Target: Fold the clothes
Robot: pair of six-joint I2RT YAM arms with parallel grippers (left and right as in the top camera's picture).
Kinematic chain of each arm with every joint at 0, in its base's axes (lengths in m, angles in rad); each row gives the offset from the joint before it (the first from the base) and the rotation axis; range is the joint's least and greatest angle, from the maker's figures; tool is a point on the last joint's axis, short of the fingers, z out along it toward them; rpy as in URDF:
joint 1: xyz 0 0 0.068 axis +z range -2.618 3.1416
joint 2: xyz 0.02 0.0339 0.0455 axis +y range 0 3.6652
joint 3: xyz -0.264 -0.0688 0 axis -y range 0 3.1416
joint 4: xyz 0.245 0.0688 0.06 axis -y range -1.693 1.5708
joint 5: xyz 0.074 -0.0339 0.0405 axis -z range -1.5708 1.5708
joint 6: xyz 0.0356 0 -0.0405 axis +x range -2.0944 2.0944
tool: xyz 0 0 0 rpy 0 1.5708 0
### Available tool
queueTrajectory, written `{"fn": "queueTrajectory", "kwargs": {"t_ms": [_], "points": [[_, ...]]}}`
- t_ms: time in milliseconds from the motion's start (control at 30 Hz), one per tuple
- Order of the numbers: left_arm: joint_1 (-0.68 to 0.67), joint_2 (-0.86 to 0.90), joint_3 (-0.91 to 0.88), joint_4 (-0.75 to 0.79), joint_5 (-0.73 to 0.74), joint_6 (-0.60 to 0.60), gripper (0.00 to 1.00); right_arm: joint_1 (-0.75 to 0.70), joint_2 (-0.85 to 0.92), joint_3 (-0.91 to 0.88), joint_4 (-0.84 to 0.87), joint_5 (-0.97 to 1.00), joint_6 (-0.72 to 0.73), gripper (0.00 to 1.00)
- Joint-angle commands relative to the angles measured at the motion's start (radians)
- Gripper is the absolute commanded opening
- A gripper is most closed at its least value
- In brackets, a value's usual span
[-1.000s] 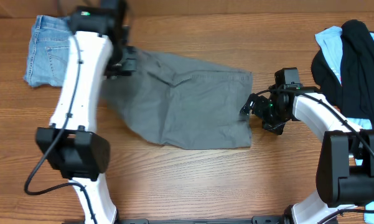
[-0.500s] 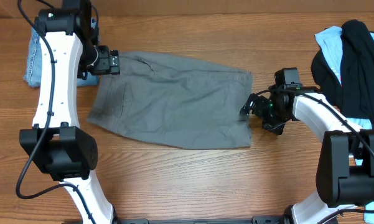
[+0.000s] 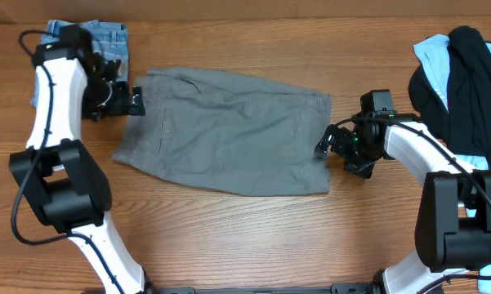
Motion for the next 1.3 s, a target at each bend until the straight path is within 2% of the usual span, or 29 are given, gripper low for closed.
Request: {"fn": "queueTrajectory", "kwargs": {"t_ms": [0, 100, 400, 500, 733, 833, 867, 900, 1100, 1267], "points": [[0.037, 0.079, -0.011, 0.009, 0.159, 0.107, 0.97, 0.000, 0.027, -0.006, -0.007, 0.003, -0.006, 1.00], [0.044, 0.129, -0.011, 0.009, 0.179, 0.116, 0.91, 0.000, 0.027, -0.006, -0.007, 0.003, -0.006, 1.00], [0.044, 0.259, -0.011, 0.033, 0.212, 0.149, 0.92, 0.000, 0.027, -0.006, -0.014, 0.003, -0.006, 1.00], [0.042, 0.297, -0.012, 0.033, 0.269, 0.183, 0.91, 0.000, 0.027, -0.006, -0.013, 0.003, -0.006, 1.00], [0.007, 0.359, -0.012, -0.012, 0.308, 0.190, 0.49, 0.000, 0.027, -0.006, -0.013, 0.003, -0.006, 1.00], [-0.008, 0.362, -0.011, -0.021, 0.309, 0.189, 0.17, 0.000, 0.027, -0.006, -0.014, 0.003, -0.006, 1.00], [-0.011, 0.361, -0.010, -0.022, 0.309, 0.188, 0.08, 0.000, 0.027, -0.006, -0.014, 0.003, -0.006, 1.00], [-0.013, 0.361, -0.009, -0.025, 0.309, 0.187, 0.04, 0.000, 0.027, -0.006, -0.014, 0.003, -0.006, 1.00], [0.000, 0.360, 0.027, -0.066, 0.283, 0.143, 0.04, 0.000, 0.027, -0.006, -0.029, 0.003, -0.006, 1.00], [0.026, 0.352, 0.174, -0.171, 0.200, 0.035, 0.04, 0.000, 0.027, -0.006, -0.038, 0.003, -0.006, 1.00]]}}
